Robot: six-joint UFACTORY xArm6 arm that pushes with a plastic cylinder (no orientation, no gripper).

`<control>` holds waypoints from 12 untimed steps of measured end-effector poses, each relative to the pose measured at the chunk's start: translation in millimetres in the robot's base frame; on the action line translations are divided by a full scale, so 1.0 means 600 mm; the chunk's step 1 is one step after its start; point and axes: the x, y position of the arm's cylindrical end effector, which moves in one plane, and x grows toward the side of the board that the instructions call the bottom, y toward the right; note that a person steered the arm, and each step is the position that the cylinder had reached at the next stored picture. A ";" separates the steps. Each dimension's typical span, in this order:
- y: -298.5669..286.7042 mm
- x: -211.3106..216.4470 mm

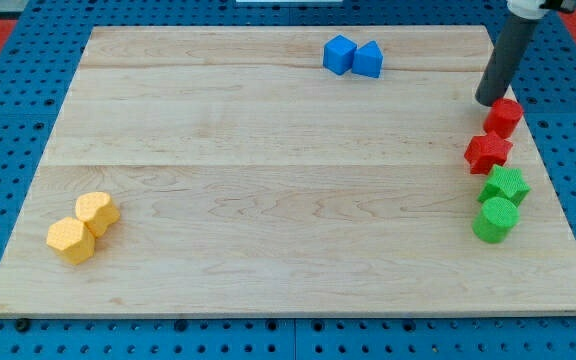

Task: Slide the red circle closer to the red star

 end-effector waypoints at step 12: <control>0.058 0.084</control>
